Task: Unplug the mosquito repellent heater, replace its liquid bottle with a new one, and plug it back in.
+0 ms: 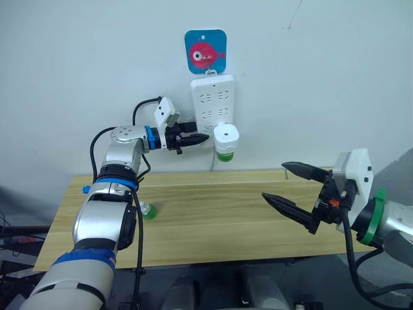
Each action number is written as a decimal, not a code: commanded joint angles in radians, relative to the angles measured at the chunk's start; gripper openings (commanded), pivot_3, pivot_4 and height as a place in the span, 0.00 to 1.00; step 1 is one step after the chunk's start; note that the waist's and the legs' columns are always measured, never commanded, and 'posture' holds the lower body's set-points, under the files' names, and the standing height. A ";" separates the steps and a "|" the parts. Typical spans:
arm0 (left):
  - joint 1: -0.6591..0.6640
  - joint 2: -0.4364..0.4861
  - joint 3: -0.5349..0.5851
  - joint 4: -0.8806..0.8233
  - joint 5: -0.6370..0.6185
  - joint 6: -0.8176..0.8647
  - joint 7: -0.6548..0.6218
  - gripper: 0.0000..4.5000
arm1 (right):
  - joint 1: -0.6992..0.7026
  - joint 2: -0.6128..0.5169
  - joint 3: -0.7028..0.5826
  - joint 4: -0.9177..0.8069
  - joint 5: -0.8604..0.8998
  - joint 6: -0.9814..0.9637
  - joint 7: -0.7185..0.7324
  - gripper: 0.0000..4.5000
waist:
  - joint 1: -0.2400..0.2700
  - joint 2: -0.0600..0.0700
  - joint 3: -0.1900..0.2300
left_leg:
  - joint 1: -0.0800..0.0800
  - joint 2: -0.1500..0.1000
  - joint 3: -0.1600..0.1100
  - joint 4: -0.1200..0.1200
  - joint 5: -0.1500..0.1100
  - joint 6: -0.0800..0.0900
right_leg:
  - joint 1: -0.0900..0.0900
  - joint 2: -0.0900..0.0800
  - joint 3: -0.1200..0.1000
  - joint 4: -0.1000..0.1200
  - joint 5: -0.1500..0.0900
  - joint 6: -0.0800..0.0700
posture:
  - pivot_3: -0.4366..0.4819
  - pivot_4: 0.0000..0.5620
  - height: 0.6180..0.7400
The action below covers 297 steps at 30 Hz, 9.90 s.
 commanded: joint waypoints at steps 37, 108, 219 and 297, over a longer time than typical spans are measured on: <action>0.193 0.003 -0.015 -0.492 -0.060 0.284 0.125 0.29 | -0.557 0.732 0.477 0.379 -0.713 0.210 -0.417 0.66 | -0.008 0.004 0.001 | -0.016 -0.002 -0.003 0.003 0.001 -0.001 | -0.017 -0.005 -0.001 0.006 0.001 -0.001 | 0.26 0.30 0.92; 0.559 -0.113 -0.051 -1.340 -0.372 0.386 0.516 1.00 | -0.350 0.861 0.017 0.195 0.681 -0.177 -1.072 0.66 | -0.061 0.010 -0.002 | -0.016 0.002 0.003 0.003 0.007 -0.009 | -0.026 0.003 0.004 0.021 0.004 -0.004 | 0.28 0.25 0.92; 0.483 0.348 -0.211 -1.291 -0.649 0.886 0.012 0.51 | -0.462 0.044 0.291 0.587 0.701 0.410 0.018 0.66 | -0.002 0.006 0.008 | 0.000 0.007 0.017 0.002 0.005 -0.006 | -0.012 0.016 0.022 0.012 0.000 0.002 | 0.38 0.29 0.92; 0.610 0.318 -0.128 -1.281 -0.463 0.547 0.059 0.86 | -0.363 0.018 0.241 0.510 0.584 0.362 0.073 0.66 | 0.027 0.013 0.008 | -0.026 0.003 0.003 0.006 0.007 -0.008 | -0.029 0.001 0.002 0.007 0.008 -0.004 | 0.37 0.27 0.92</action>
